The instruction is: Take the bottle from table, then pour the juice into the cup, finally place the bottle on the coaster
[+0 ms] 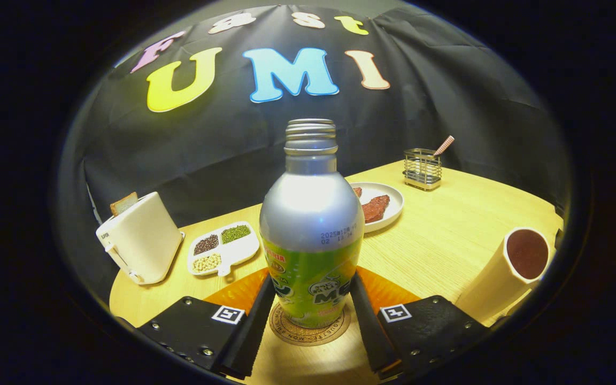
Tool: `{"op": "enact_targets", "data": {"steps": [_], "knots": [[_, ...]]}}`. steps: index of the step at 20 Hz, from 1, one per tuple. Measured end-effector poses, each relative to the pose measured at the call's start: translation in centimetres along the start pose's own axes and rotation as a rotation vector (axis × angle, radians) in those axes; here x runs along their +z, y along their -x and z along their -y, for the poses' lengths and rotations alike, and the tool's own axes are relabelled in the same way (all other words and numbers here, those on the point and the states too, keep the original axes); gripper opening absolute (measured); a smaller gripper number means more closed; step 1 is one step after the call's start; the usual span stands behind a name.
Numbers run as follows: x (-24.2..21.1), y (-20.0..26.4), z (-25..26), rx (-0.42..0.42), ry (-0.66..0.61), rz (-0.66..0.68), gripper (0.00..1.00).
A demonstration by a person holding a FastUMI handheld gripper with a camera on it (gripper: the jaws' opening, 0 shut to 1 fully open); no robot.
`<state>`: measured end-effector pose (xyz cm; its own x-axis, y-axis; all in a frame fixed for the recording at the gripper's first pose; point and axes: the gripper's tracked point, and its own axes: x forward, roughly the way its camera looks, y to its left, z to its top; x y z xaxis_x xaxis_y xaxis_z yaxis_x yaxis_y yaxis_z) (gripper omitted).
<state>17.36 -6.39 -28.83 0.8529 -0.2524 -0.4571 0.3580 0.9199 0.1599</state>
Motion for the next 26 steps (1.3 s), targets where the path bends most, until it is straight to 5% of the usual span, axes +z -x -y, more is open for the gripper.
{"op": "enact_targets", "data": {"steps": [8, 12, 26], "knots": [[-1.3, 0.5, -0.3, 0.034, 0.089, -0.026, 0.82], [-1.9, 1.1, -0.4, 0.031, 0.124, -0.050, 0.94], [8.7, 11.4, -1.4, 0.184, 0.174, 0.113, 0.95]]}}
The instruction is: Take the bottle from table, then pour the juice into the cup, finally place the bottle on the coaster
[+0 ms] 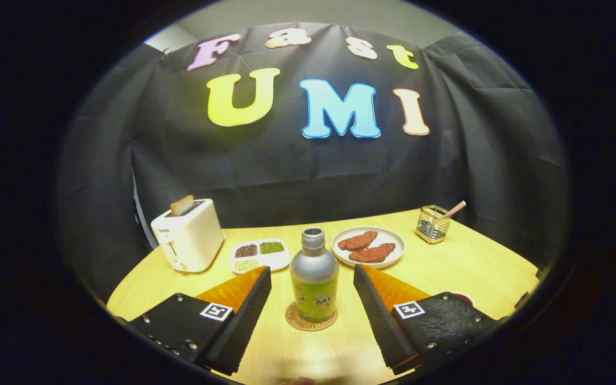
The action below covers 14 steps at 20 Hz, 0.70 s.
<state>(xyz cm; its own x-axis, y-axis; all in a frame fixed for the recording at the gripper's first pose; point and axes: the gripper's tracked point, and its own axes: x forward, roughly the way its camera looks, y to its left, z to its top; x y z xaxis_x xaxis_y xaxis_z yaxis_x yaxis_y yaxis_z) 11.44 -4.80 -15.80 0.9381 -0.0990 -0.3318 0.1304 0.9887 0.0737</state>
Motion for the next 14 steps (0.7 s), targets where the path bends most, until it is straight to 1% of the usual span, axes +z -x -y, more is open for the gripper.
{"op": "enact_targets", "data": {"steps": [3, 7, 14], "knots": [[3.2, 1.9, -0.7, 0.040, -0.003, 0.055, 0.94], [6.0, 5.3, -1.9, 0.088, -0.001, 0.121, 0.94], [8.3, 9.2, -3.0, 0.148, 0.043, 0.177, 0.94]]}}
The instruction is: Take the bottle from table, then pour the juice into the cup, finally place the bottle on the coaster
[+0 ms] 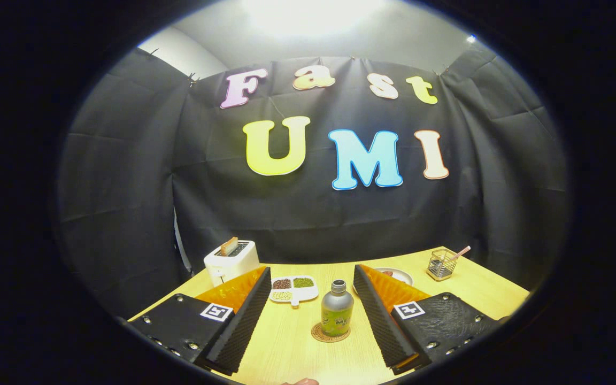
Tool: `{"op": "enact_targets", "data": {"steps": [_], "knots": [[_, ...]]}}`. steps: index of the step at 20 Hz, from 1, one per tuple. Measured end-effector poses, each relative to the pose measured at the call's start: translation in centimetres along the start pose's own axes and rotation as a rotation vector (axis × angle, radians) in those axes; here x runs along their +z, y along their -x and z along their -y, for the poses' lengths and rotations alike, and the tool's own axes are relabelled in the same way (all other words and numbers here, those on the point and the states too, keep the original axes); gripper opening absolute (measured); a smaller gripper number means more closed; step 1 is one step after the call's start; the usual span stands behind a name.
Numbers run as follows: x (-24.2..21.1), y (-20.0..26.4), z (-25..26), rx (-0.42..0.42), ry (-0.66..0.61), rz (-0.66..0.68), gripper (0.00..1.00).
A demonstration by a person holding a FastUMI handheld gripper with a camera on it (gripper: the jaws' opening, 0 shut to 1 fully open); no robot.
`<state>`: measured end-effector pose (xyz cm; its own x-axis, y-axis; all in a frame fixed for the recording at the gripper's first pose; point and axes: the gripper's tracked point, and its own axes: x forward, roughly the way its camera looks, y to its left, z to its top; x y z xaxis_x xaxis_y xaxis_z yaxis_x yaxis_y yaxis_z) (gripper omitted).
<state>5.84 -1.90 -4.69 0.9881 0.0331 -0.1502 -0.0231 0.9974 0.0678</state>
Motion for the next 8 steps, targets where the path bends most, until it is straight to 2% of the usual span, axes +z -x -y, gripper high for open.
{"op": "enact_targets", "data": {"steps": [8], "knots": [[3.0, 1.5, -0.7, 0.023, 0.020, 0.058, 0.94]]}}
